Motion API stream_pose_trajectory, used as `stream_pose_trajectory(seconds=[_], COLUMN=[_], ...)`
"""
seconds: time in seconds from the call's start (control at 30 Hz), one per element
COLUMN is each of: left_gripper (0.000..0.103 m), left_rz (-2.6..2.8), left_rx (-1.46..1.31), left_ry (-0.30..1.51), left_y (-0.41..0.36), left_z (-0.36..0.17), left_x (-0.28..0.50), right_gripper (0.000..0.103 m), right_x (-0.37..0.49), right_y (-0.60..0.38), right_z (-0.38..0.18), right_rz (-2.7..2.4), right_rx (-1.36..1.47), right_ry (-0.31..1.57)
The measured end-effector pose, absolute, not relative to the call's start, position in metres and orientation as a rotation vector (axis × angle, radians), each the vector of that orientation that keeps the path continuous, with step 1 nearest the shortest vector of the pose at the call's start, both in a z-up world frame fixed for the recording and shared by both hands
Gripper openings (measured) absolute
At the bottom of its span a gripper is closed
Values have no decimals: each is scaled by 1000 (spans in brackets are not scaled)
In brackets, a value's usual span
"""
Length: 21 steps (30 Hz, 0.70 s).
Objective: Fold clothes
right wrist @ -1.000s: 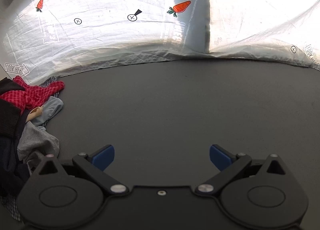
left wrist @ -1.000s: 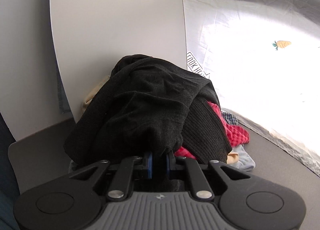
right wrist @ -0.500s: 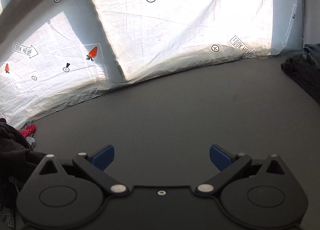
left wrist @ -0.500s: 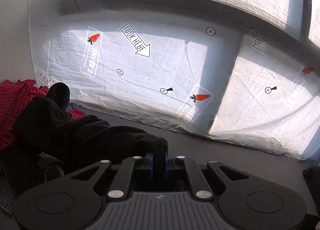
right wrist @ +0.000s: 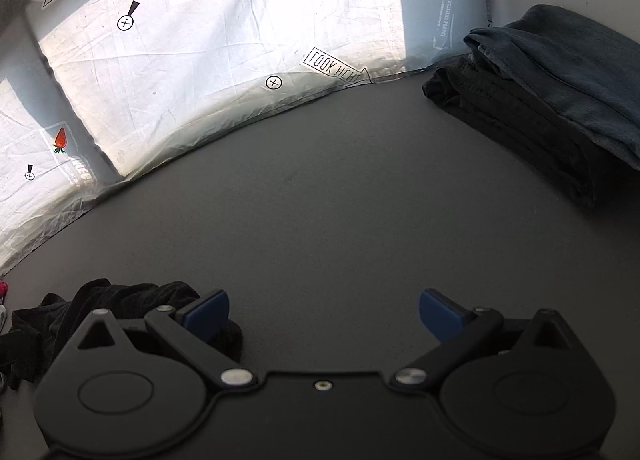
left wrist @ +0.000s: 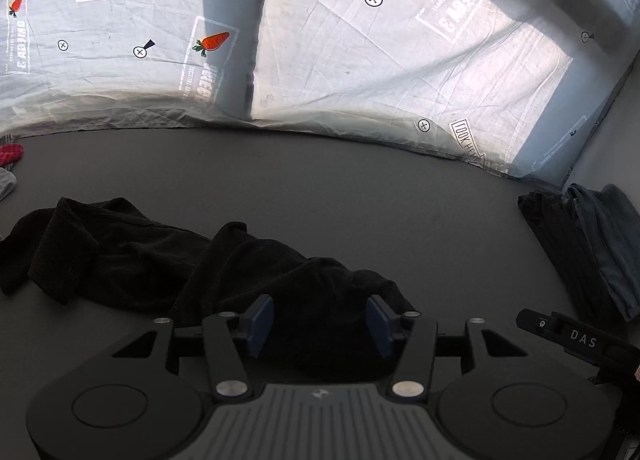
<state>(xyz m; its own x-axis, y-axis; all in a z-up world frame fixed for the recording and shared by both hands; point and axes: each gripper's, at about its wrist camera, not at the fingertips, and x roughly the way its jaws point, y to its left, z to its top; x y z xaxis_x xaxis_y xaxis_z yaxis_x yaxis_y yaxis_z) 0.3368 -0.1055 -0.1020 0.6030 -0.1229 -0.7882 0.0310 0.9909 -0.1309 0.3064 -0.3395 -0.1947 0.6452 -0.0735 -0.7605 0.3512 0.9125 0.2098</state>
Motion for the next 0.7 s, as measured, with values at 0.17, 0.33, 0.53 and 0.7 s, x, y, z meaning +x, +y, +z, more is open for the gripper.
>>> stream_pose_trajectory(seconds=[0.17, 0.33, 0.53, 0.7], left_gripper=[56, 57, 58, 64], left_rz=[114, 253, 226, 156], left_rx=[-190, -139, -152, -60], left_ry=[1009, 1102, 1242, 1247], left_y=[-25, 29, 64, 67], left_z=[-115, -151, -196, -210], left_x=[336, 317, 302, 306], right_gripper=[102, 101, 80, 59], right_x=[313, 307, 283, 282], right_y=[-294, -254, -220, -206], right_z=[-202, -214, -229, -245], right_rz=[-160, -130, -122, -130], right_rx=[339, 326, 361, 414], right_ry=[864, 910, 940, 975])
